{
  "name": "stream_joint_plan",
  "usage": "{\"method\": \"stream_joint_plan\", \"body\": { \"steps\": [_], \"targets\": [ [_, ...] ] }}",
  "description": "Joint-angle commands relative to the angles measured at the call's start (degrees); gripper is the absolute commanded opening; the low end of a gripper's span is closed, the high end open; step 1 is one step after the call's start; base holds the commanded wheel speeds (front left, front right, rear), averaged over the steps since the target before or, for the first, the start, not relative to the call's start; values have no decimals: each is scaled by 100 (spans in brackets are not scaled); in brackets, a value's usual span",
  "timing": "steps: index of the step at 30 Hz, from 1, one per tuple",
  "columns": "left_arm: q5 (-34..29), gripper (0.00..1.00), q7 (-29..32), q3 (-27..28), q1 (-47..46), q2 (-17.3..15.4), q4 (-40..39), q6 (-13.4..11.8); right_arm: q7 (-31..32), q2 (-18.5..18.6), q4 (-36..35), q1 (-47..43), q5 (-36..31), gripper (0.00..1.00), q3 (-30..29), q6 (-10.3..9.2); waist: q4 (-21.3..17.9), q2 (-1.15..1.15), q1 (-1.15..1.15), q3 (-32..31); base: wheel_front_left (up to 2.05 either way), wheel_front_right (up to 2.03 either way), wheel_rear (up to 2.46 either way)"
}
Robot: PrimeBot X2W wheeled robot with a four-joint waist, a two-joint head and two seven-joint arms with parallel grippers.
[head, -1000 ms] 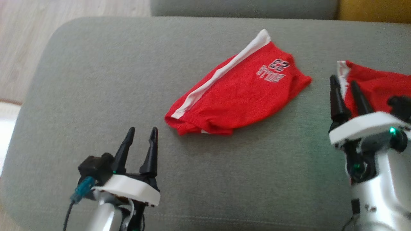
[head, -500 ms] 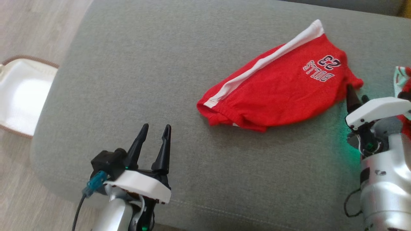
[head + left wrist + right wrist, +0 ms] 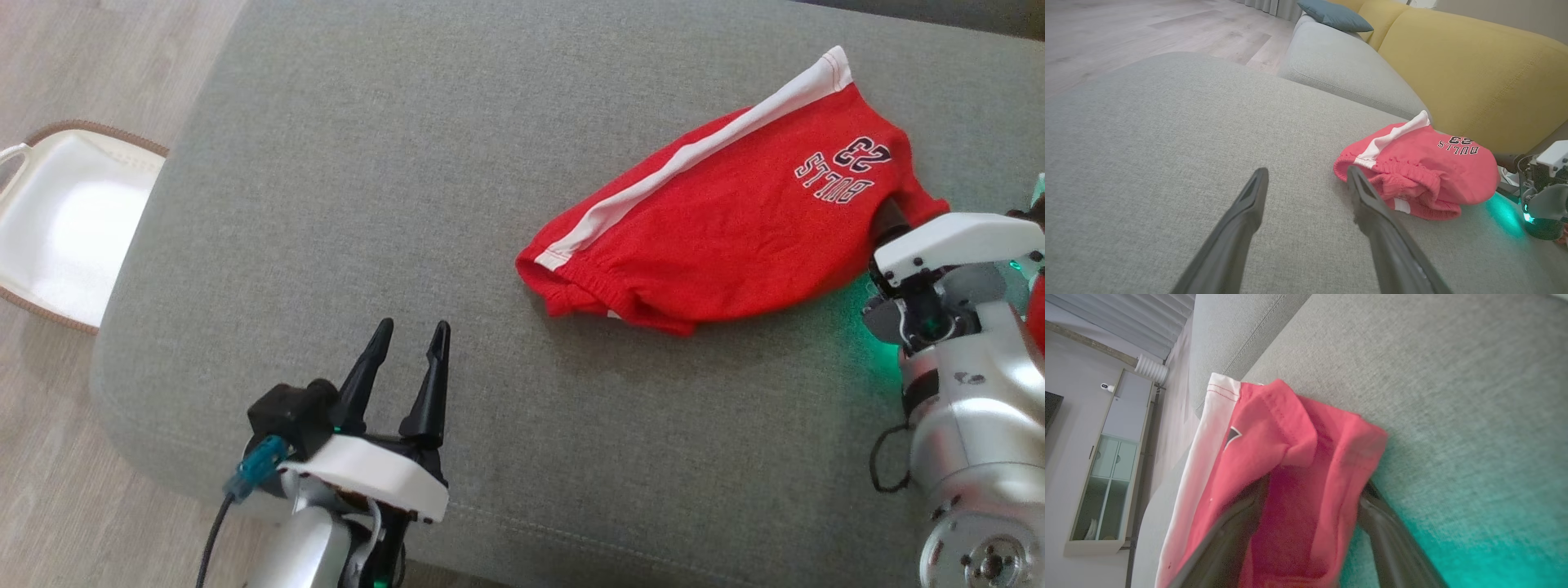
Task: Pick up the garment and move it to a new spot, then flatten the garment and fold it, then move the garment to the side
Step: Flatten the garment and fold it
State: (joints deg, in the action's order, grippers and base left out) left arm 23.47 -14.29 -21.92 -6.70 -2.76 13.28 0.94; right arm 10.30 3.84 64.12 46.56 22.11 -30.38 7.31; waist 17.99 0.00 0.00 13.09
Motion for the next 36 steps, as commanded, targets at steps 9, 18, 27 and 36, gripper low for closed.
{"method": "stream_joint_plan", "body": {
  "steps": [9, 18, 27, 36],
  "targets": [
    [-54, 100, -71, 116, -258, -12, -102, -42, -432, -96, 226, 239, 427, 100, 40, 18, -73, 0, 0, 30, 0, 0, 0],
    [-161, 100, -71, 109, -276, -12, -28, -19, -568, -96, -457, -169, 1613, 100, 768, 18, -163, 0, 0, 46, 0, 0, 0],
    [-246, 100, -71, 143, -292, -12, 53, 8, -459, -96, -1389, -811, 2284, 100, 1425, 18, -199, 0, 0, 10, 0, 0, 0],
    [-218, 100, -71, 118, -268, -12, 63, -18, -232, 38, -1060, -787, 1858, 100, 1484, 18, -210, 0, 0, -52, 0, 0, 0]
  ]
}}
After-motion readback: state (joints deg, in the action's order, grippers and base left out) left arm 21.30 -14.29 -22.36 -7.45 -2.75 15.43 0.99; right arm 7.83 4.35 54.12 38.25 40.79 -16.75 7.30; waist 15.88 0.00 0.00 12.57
